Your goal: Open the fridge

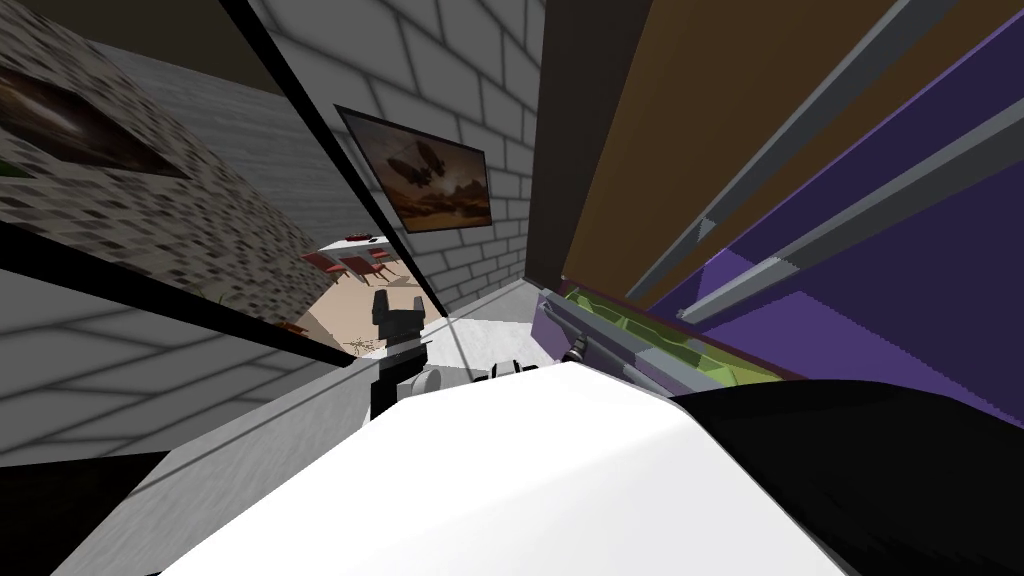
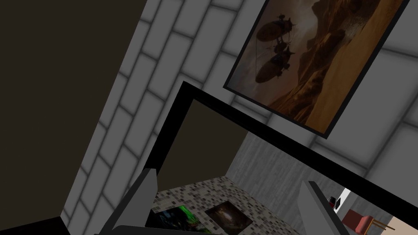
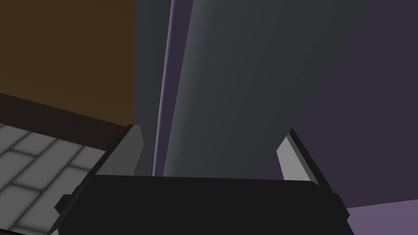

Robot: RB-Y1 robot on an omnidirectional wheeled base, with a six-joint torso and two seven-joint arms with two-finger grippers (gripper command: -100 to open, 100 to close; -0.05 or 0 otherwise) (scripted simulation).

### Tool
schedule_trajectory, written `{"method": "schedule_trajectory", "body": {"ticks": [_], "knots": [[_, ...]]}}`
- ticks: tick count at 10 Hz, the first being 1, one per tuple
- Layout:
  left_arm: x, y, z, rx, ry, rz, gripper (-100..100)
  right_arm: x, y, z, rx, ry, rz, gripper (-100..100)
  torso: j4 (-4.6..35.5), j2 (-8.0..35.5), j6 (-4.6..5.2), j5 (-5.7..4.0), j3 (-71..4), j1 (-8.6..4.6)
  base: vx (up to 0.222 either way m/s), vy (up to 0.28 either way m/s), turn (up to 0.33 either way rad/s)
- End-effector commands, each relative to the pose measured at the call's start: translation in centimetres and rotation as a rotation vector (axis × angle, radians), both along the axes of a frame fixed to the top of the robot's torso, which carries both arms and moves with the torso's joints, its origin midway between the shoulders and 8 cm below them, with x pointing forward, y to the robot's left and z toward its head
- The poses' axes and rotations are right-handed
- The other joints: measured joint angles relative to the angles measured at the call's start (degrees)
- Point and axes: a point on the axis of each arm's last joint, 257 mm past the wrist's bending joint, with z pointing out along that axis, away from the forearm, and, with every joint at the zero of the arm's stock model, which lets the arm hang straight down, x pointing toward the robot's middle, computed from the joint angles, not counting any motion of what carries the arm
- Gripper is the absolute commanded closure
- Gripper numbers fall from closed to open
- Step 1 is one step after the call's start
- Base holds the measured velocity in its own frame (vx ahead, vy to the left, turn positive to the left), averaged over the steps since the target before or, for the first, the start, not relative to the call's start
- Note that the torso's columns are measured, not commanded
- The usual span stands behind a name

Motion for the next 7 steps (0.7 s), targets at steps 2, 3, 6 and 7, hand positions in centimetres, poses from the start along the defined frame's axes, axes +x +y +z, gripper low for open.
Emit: {"method": "schedule_trajectory", "body": {"ticks": [2,3,6,7], "knots": [[0.0,0.0,0.0,0.000,0.000,0.000,0,3.1,-0.3,1.3,-0.004,-0.007,0.016,-100,0.1,0.2,0.01,0.03,0.1,0.08,-0.067,0.030,-0.029],[0.0,0.0,0.0,0.000,0.000,0.000,0,4.6,-0.4,1.9,-0.004,-0.007,0.024,-100,0.1,0.1,0.06,0.13,0.0,0.12,-0.055,0.027,-0.039],[0.0,0.0,0.0,0.000,0.000,0.000,0,8.9,-0.6,4.0,-0.008,-0.008,0.052,-100,0.3,0.5,0.07,0.51,0.2,0.52,-0.102,0.037,-0.088],[0.0,0.0,0.0,0.000,0.000,0.000,0,10.4,-0.6,4.8,-0.010,-0.009,0.062,-100,0.5,0.6,0.07,0.73,0.2,0.69,-0.114,0.039,-0.079]]}}
